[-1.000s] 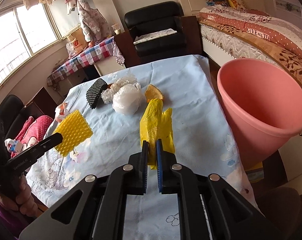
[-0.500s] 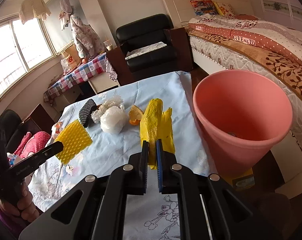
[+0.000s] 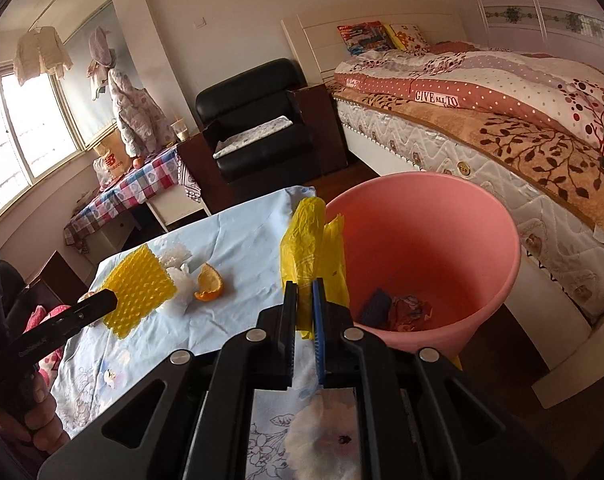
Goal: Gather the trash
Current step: 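Carry both items over the pink bucket and open both tools to drop them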
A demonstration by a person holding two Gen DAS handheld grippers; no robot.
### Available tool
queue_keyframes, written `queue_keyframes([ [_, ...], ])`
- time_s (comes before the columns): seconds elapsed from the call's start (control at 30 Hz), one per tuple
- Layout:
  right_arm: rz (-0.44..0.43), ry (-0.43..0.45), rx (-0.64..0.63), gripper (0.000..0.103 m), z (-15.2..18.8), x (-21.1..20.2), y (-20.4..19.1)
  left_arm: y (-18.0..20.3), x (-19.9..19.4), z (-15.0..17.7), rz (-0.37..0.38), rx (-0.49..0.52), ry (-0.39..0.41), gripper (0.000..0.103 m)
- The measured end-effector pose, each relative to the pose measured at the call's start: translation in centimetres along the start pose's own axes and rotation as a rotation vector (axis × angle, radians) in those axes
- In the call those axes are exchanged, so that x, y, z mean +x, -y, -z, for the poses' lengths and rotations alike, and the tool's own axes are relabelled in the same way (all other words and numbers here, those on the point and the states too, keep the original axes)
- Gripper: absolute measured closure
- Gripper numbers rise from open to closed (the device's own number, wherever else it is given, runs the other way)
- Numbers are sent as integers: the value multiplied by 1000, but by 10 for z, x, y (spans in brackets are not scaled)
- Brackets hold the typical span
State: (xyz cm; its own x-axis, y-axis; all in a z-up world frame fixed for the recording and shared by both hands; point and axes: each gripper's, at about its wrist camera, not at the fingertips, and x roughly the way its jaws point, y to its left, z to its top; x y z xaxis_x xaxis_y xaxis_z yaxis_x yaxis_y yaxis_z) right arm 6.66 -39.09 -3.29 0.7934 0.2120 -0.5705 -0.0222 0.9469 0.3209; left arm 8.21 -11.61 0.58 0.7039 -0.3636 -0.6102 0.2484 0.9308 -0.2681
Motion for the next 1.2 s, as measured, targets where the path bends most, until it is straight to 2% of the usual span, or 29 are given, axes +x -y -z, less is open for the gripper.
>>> queue_keyframes([
  [0.27,16,13,31,95,-8,3,24,54,31,-20,57,66,2,87],
  [0.57,28,42,80,95,-16,4,53,102,73,-28,90,116,-32,87],
  [0.93,42,31,120,95,-18,18,78,131,123,-25,90,138,-108,87],
  [1.2,57,15,151,95,-16,26,93,145,142,-17,103,166,-140,84],
])
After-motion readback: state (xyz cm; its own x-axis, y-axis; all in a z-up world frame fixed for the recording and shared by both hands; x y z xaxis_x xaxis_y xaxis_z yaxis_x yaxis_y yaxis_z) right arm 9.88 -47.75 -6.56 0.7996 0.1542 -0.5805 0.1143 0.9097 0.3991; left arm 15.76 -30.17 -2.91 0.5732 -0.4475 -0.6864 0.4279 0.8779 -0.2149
